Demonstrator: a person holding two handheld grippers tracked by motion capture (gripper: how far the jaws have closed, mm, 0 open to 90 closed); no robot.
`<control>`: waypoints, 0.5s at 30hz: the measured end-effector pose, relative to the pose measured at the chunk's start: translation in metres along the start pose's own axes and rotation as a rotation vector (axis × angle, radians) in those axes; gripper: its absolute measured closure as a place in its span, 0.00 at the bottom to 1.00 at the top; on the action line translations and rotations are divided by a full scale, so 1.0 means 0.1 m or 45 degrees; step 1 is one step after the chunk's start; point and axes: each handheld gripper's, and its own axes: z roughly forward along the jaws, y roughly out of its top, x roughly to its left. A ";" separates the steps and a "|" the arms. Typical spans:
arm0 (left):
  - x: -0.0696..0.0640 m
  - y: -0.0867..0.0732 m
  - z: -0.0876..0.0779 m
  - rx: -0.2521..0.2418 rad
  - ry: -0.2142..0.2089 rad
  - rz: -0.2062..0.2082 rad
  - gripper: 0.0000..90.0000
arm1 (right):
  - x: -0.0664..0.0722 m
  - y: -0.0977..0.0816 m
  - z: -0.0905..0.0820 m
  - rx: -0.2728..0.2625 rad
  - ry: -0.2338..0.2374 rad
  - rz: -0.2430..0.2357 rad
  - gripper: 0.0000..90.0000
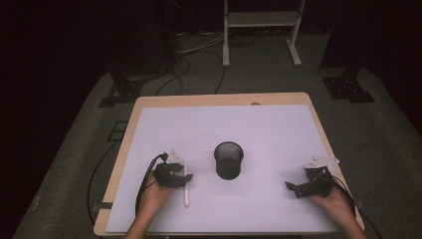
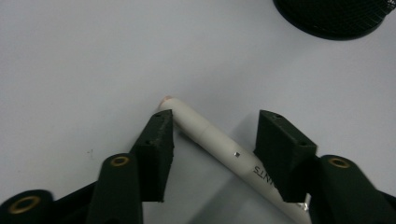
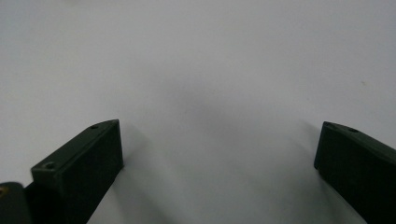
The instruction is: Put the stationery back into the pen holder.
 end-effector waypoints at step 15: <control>0.09 0.05 -0.04 0.070 -0.006 -0.009 0.79 | 0.00 0.00 0.00 0.000 0.000 -0.002 0.00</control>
